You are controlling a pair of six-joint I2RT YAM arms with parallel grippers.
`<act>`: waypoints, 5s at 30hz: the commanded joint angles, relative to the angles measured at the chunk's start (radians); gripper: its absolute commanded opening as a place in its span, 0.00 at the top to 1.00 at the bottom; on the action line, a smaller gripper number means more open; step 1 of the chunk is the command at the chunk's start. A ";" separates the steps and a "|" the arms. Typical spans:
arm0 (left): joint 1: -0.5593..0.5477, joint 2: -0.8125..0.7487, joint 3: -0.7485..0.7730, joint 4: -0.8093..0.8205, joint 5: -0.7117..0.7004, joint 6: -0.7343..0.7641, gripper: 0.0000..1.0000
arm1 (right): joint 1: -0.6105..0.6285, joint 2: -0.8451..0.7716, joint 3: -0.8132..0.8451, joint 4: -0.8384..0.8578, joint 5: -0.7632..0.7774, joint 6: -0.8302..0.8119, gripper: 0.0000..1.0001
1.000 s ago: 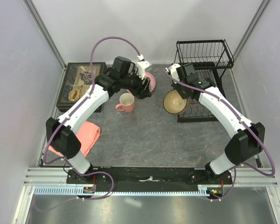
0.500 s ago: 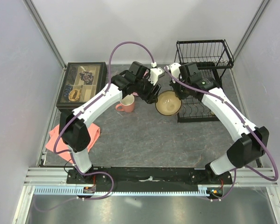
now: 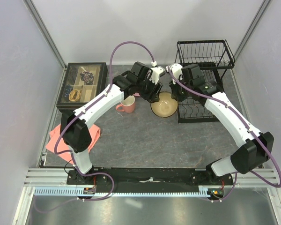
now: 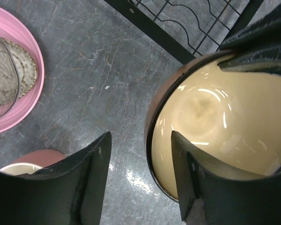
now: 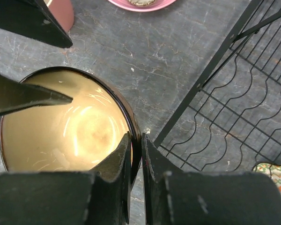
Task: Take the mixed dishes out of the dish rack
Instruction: Pick up the bowl from the dish rack, then place the bowl at the center of the board.
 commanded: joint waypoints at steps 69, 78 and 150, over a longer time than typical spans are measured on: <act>0.159 0.515 0.500 -0.184 0.051 0.164 0.98 | -0.014 -0.220 -0.144 0.159 0.055 -0.003 0.36; 0.159 0.543 0.504 -0.182 0.045 0.163 0.98 | -0.020 -0.236 -0.156 0.162 0.050 -0.002 0.36; 0.181 0.129 0.123 -0.020 0.091 0.115 0.34 | -0.291 -0.052 -0.233 0.258 0.502 -0.140 0.32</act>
